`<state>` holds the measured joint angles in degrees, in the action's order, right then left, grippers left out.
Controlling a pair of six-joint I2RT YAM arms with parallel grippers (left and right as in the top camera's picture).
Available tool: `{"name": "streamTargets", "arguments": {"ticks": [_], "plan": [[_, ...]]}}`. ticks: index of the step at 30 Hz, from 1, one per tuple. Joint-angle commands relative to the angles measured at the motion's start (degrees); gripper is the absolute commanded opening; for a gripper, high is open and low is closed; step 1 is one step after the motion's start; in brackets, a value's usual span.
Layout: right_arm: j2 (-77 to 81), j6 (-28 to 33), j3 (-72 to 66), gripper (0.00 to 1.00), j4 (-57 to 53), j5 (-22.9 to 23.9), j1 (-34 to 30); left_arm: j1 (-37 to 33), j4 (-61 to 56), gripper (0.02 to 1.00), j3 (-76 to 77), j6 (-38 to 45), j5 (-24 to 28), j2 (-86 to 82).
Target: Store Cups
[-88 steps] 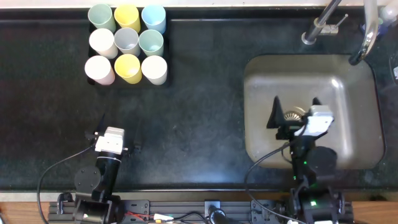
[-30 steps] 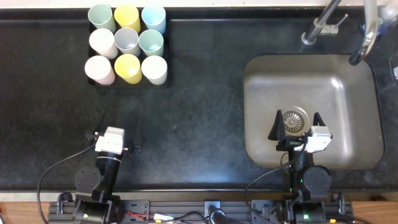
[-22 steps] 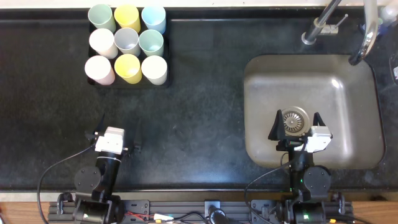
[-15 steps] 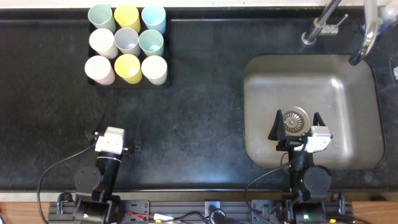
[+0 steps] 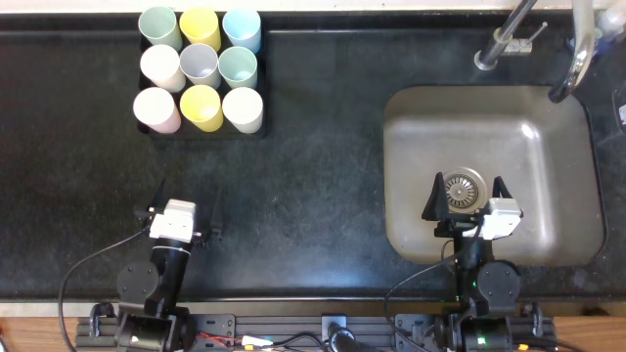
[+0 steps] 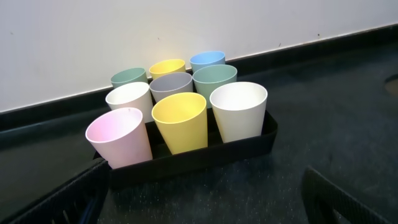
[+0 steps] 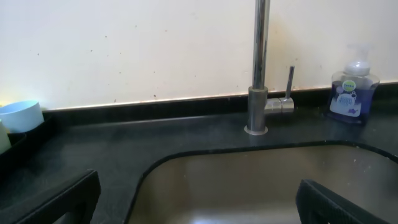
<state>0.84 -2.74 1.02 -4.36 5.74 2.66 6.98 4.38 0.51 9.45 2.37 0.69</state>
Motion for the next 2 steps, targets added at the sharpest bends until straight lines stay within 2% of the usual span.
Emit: {"name": "streamTargets", "arguments": {"ticks": [1,2], "plan": [[-0.7,0.4,-0.8,0.996,0.3,-0.6,-0.1,-0.4,0.3,1.0,-0.1,0.8,0.1,-0.5],[-0.7,0.4,-0.8,0.998,0.3,-0.6,-0.1,-0.4,0.3,1.0,-0.1,0.8,0.1,-0.5]]}}
